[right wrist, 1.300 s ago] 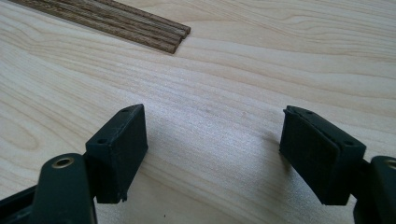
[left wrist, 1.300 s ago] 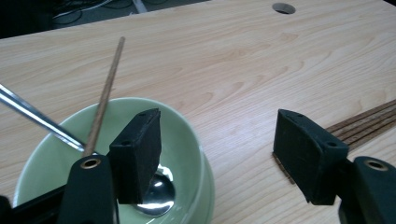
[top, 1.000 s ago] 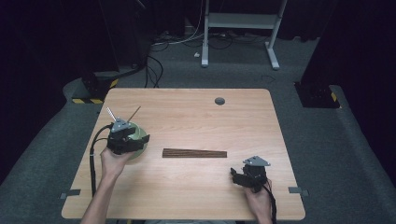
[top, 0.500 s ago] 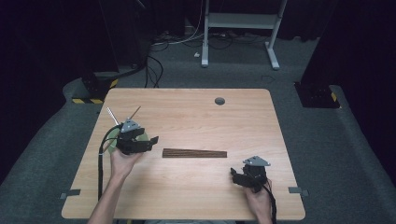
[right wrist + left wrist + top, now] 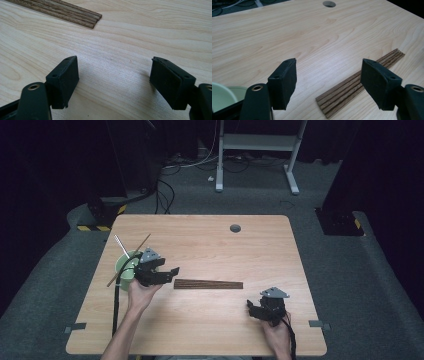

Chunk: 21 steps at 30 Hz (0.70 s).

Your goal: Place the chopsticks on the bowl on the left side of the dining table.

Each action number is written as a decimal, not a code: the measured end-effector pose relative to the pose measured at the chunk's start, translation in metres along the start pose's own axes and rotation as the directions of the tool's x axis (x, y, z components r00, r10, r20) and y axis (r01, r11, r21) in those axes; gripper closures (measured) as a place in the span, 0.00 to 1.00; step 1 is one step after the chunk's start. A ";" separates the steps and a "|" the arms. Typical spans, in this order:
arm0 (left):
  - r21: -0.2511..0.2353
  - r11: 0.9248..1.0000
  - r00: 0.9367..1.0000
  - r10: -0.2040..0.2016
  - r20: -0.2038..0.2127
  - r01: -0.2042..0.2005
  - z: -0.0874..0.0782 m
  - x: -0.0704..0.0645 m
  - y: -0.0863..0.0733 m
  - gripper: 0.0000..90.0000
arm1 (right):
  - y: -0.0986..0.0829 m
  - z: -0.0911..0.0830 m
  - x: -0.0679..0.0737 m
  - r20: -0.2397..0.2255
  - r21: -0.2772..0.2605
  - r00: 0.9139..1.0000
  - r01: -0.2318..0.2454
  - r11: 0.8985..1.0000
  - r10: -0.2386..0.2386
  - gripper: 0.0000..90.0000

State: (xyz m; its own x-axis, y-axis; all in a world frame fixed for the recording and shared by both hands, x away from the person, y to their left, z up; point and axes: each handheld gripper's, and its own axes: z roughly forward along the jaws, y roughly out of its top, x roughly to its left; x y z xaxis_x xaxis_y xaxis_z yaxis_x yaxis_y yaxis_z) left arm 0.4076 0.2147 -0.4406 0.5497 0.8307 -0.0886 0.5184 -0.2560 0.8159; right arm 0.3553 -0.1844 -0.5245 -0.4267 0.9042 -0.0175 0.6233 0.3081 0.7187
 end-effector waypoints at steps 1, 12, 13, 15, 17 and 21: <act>0.003 1.000 1.000 -0.002 0.006 0.002 0.002 -0.001 0.000 0.32 | 0.000 0.000 0.000 0.000 -0.001 1.000 0.002 1.000 -0.002 0.25; -0.014 1.000 0.997 -0.002 0.077 0.003 0.017 -0.009 0.002 0.26 | 0.000 0.000 0.000 0.000 0.000 1.000 0.000 1.000 0.000 0.25; -0.012 1.000 0.997 0.003 0.083 -0.002 0.019 -0.010 0.002 0.25 | 0.000 0.000 0.000 0.000 0.000 1.000 0.000 1.000 0.000 0.25; -0.008 1.000 0.996 0.013 0.092 -0.013 0.022 -0.012 0.003 0.25 | 0.000 0.000 0.000 0.000 0.000 1.000 0.002 1.000 -0.002 0.25; -0.002 1.000 0.995 0.017 0.099 -0.017 0.025 -0.015 0.003 0.25 | 0.000 0.000 0.000 0.000 0.000 1.000 0.002 1.000 -0.002 0.25; 0.021 1.000 0.995 0.020 0.103 -0.022 0.034 -0.022 0.003 0.28 | 0.000 0.000 0.000 0.000 0.000 1.000 0.000 1.000 0.000 0.25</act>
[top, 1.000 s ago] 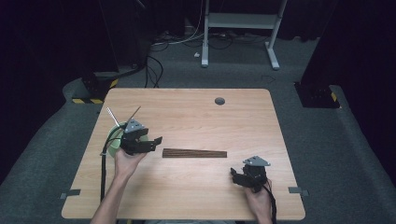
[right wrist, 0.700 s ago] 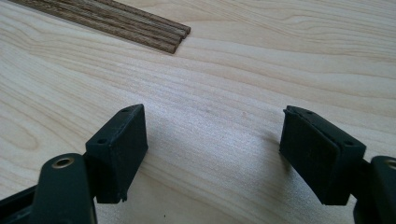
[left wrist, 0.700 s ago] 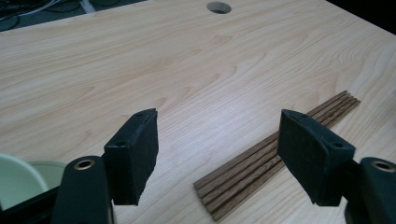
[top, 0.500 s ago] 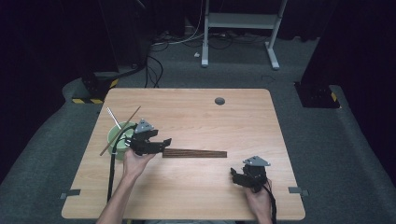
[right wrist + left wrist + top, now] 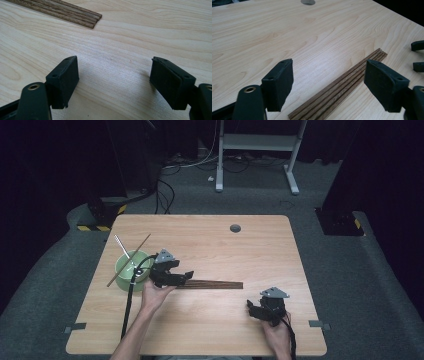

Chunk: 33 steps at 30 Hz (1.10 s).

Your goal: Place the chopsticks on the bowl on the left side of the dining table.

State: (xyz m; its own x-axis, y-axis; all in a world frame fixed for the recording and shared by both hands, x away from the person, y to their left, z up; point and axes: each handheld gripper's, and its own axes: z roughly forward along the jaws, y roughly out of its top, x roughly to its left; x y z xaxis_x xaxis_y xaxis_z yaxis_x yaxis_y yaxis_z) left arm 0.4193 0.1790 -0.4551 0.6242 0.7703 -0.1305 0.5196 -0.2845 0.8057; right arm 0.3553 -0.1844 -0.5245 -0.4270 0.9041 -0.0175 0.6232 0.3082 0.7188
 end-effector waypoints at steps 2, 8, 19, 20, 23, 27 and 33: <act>0.009 1.000 1.000 -0.004 0.006 0.004 0.004 -0.003 0.001 0.31 | 0.000 0.000 0.000 0.000 0.000 1.000 0.000 1.000 0.000 0.25; 0.028 0.998 0.999 0.049 -0.007 -0.049 0.017 -0.014 0.003 0.32 | 0.000 0.000 0.000 0.000 0.000 1.000 0.000 1.000 0.000 0.25; 0.069 0.997 0.998 0.041 0.037 -0.044 0.042 -0.025 0.006 0.34 | 0.000 0.000 0.000 0.000 0.000 1.000 0.000 1.000 0.000 0.25; 0.075 0.996 0.998 0.037 0.042 -0.040 0.044 -0.027 0.006 0.34 | 0.000 0.000 0.000 0.000 0.000 1.000 0.000 1.000 0.000 0.25; 0.087 0.994 0.998 0.056 0.030 -0.059 0.054 -0.033 0.010 0.35 | 0.000 0.000 0.000 0.000 0.000 1.000 0.000 1.000 0.000 0.25; 0.106 0.992 0.998 0.067 0.020 -0.068 0.066 -0.040 0.009 0.38 | 0.000 0.000 0.000 0.000 0.000 1.000 0.000 1.000 0.000 0.25; 0.152 0.986 0.997 0.070 -0.017 -0.067 0.080 -0.039 0.004 0.41 | 0.000 0.000 0.000 0.000 0.000 1.000 0.000 1.000 0.000 0.25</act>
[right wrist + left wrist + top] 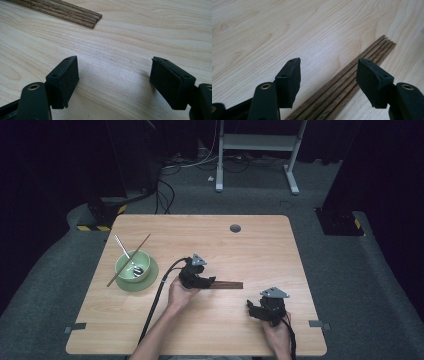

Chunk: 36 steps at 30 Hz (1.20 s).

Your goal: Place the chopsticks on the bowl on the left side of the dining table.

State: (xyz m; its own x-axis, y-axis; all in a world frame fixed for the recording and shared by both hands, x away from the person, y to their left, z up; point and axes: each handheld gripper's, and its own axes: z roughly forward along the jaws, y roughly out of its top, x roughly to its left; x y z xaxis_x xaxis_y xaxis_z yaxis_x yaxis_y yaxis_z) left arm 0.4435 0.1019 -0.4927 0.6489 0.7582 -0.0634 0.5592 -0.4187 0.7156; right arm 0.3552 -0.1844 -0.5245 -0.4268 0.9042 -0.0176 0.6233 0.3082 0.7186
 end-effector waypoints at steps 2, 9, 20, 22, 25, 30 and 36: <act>0.003 1.000 1.000 -0.007 -0.010 0.007 0.002 0.002 -0.001 0.41 | 0.000 0.000 0.000 0.000 0.000 1.000 0.000 1.000 0.000 0.25; 0.026 1.000 0.999 -0.016 -0.041 0.017 0.007 0.009 -0.007 0.42 | 0.000 0.000 0.000 0.000 0.000 1.000 0.000 1.000 0.000 0.25; 0.040 0.998 0.999 -0.040 -0.029 0.041 0.012 0.013 -0.011 0.42 | 0.000 0.000 0.000 0.000 0.000 1.000 0.000 1.000 0.000 0.25; 0.039 0.998 0.999 -0.040 -0.030 0.042 0.012 0.013 -0.011 0.42 | 0.000 0.000 0.000 0.000 0.000 1.000 0.000 1.000 0.000 0.25; 0.041 0.998 0.999 -0.042 -0.034 0.043 0.013 0.013 -0.012 0.42 | 0.000 0.000 0.000 0.000 0.000 1.000 0.000 1.000 0.000 0.25; 0.050 0.998 0.998 -0.047 -0.039 0.049 0.014 0.015 -0.012 0.43 | 0.000 0.000 0.000 0.000 0.000 1.000 0.000 1.000 0.000 0.25; 0.057 0.997 0.998 -0.044 -0.046 0.047 0.012 0.017 -0.013 0.44 | 0.000 0.000 0.000 0.000 0.000 1.000 0.000 1.000 0.000 0.25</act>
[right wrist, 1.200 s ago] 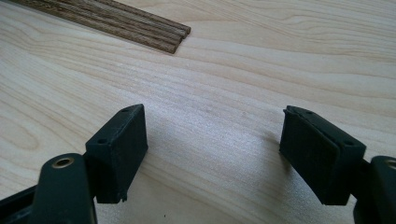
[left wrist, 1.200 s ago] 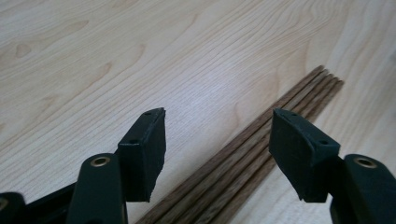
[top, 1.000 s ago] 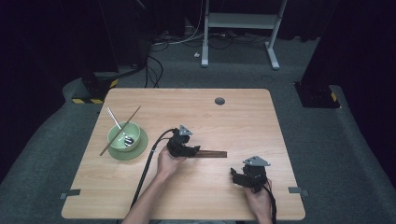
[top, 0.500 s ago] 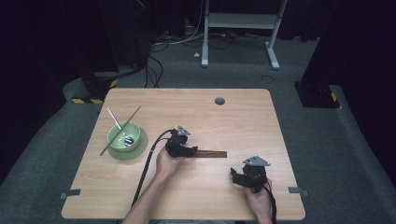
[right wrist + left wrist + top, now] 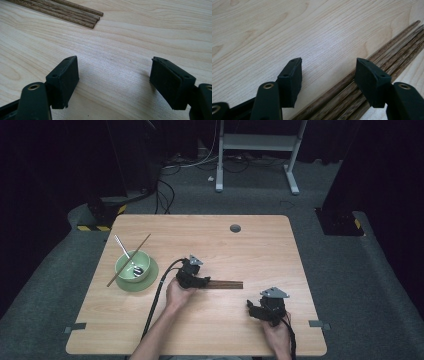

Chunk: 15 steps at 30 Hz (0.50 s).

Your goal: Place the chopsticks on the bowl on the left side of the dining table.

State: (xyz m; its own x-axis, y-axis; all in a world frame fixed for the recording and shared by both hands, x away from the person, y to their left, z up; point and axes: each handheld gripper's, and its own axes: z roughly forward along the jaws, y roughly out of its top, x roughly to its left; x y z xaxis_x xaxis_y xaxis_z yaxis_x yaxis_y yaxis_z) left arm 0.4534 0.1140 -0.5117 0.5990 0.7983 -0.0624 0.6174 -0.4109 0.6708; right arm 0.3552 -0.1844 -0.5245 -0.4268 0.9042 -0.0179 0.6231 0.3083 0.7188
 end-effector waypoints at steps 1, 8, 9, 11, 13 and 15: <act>0.001 1.000 1.000 0.003 -0.003 -0.003 0.000 0.001 0.000 0.44 | 0.000 0.000 0.000 0.000 0.000 1.000 0.002 1.000 -0.002 0.25; 0.003 1.000 1.000 0.003 -0.016 -0.003 0.000 0.005 0.000 0.48 | 0.000 0.000 0.000 0.000 0.000 1.000 0.000 1.000 0.000 0.25; 0.001 1.000 1.000 0.000 -0.018 0.000 0.000 0.006 0.000 0.48 | 0.000 0.000 0.000 0.000 0.000 1.000 0.000 1.000 0.000 0.25; 0.002 1.000 1.000 -0.001 -0.023 0.001 0.000 0.006 0.000 0.49 | 0.000 0.000 0.000 0.000 0.000 1.000 0.000 1.000 0.000 0.25; 0.003 1.000 0.999 0.004 -0.036 -0.004 0.000 0.006 0.000 0.51 | 0.000 0.000 0.000 0.000 0.000 1.000 0.000 1.000 0.000 0.25; 0.004 1.000 0.999 0.005 -0.039 -0.005 0.000 0.007 0.000 0.52 | 0.000 0.000 0.000 0.000 0.000 1.000 0.000 1.000 0.000 0.25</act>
State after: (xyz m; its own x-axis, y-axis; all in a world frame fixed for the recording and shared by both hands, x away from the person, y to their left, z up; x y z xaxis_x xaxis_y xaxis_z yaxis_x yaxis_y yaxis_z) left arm 0.4574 0.1201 -0.5121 0.5814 0.8131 -0.0299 0.6166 -0.4164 0.6682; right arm 0.3553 -0.1844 -0.5245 -0.4269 0.9041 -0.0178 0.6232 0.3084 0.7187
